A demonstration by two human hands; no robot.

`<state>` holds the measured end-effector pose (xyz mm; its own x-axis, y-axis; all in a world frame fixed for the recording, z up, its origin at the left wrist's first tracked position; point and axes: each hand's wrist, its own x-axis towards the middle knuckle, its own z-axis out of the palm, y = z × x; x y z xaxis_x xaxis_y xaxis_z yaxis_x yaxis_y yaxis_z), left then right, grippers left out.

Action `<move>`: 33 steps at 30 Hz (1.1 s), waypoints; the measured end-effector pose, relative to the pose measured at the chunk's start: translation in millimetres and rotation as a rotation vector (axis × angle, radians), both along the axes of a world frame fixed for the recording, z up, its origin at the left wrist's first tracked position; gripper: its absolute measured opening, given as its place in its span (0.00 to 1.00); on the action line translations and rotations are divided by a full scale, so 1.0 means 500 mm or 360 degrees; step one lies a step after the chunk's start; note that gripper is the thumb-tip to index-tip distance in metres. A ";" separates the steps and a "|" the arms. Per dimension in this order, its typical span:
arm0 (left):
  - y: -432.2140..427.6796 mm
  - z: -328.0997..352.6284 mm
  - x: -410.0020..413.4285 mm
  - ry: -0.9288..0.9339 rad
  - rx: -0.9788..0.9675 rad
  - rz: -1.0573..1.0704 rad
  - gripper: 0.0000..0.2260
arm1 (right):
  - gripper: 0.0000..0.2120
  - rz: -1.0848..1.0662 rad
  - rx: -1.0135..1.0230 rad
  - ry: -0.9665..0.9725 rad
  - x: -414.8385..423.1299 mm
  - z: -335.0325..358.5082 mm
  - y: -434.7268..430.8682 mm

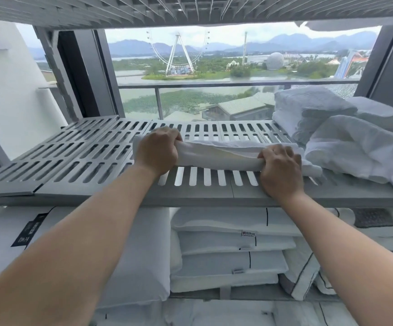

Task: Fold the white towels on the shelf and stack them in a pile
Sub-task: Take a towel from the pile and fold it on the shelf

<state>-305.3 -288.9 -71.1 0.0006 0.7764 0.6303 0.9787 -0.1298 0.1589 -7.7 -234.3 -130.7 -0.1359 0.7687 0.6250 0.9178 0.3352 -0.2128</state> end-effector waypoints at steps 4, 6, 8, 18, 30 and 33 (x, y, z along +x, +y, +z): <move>-0.016 0.028 -0.001 -0.0163 -0.0222 -0.0029 0.13 | 0.12 -0.0044 -0.0049 0.0132 0.007 0.007 -0.010; -0.021 0.030 -0.008 -0.0160 -0.0285 -0.0022 0.16 | 0.17 -0.0045 -0.0061 0.0209 0.013 0.011 -0.015; -0.023 0.027 -0.013 -0.0083 -0.0289 0.0007 0.18 | 0.19 -0.0024 -0.0037 0.0246 0.017 0.012 -0.018; 0.001 0.020 0.003 -0.0186 -0.1131 -0.0270 0.32 | 0.15 -0.0017 -0.0186 0.0099 0.023 0.029 -0.002; 0.055 0.050 0.056 0.0415 -0.0859 0.0416 0.11 | 0.16 -0.0040 -0.0279 -0.0337 0.019 0.065 0.064; 0.071 0.055 0.057 0.0351 -0.0867 0.0448 0.11 | 0.11 -0.0078 -0.0079 -0.0332 0.022 0.071 0.087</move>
